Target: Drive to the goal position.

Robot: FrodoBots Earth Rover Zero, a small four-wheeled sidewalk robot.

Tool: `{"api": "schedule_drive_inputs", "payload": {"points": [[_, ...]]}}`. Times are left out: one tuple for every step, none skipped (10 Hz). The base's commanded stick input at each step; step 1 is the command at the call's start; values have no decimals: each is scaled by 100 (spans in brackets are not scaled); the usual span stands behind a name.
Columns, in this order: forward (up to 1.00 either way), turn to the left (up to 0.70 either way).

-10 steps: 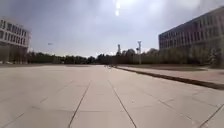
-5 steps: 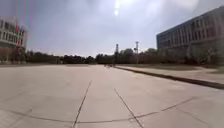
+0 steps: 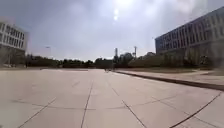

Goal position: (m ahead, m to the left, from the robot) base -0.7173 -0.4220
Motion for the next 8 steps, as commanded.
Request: {"api": "schedule_drive_inputs", "payload": {"points": [[-100,-1],[-100,-1],[-100,-1],[-100,-1],[-100,-1],[-100,-1],[-100,-1],[-100,-1]]}}
